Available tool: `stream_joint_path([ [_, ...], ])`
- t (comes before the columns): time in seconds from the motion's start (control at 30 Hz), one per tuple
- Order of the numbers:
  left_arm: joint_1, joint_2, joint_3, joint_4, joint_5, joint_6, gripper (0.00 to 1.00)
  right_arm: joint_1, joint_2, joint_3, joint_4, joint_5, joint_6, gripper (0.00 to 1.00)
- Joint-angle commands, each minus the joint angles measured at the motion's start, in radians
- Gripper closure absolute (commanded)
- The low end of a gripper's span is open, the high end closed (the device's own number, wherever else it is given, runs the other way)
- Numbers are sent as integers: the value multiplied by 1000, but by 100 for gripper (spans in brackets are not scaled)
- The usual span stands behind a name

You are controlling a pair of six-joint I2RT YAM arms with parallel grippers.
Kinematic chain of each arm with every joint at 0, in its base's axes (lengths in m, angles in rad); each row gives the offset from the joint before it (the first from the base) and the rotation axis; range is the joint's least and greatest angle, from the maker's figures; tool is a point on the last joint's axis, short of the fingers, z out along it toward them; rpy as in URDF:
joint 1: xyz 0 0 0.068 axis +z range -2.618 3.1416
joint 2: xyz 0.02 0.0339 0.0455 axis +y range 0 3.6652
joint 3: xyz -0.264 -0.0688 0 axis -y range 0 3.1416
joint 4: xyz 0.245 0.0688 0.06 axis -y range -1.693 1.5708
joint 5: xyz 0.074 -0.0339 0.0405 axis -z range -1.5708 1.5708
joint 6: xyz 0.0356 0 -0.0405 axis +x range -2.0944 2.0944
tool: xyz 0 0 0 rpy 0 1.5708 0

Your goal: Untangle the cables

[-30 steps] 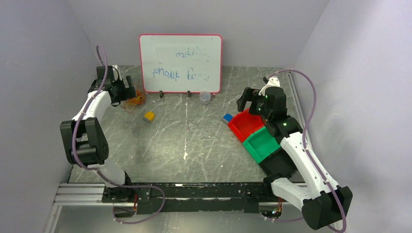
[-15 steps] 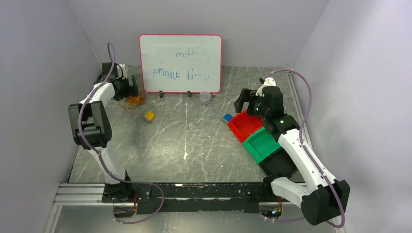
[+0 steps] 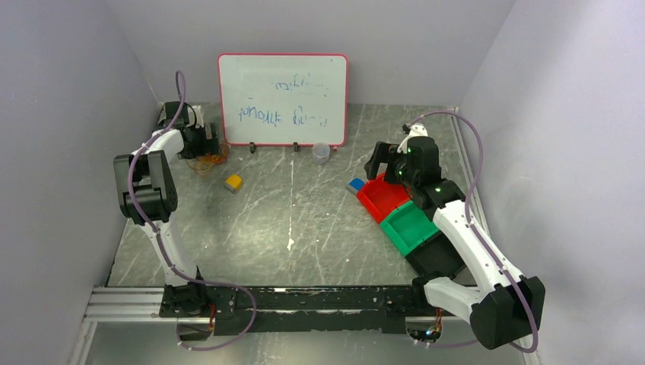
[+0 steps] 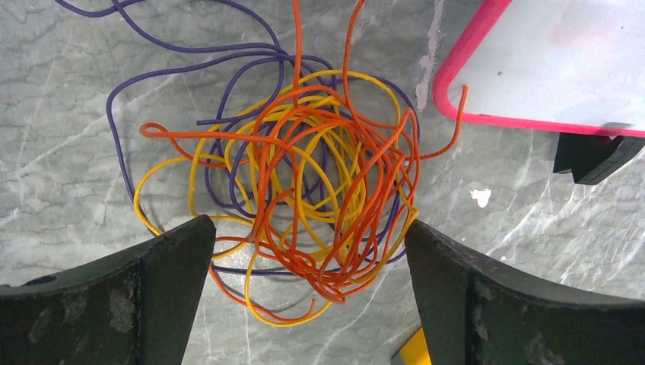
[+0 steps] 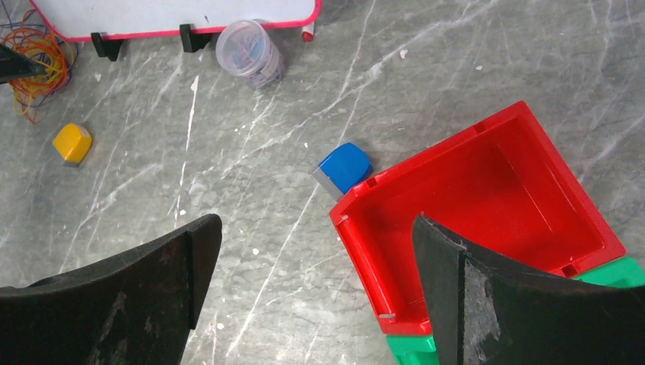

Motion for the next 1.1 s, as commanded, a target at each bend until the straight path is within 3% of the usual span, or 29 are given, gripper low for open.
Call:
stream_joint_path([
  [0.0, 4, 27, 36, 52, -22, 13, 1, -6, 8, -7, 17, -10, -2, 0],
  [0.07, 3, 36, 35, 63, -23, 7, 1, -6, 11, -7, 16, -7, -2, 0],
  [0.57, 4, 52, 43, 79, -20, -31, 51, -6, 9, 1, 7, -12, 4, 0],
  [0.77, 3, -34, -3, 112, -75, -45, 91, -6, -8, 0, -3, -9, 4, 0],
  [1.07, -11, -261, -85, 116, -199, -54, 93, -6, -82, -14, -6, 56, 24, 0],
])
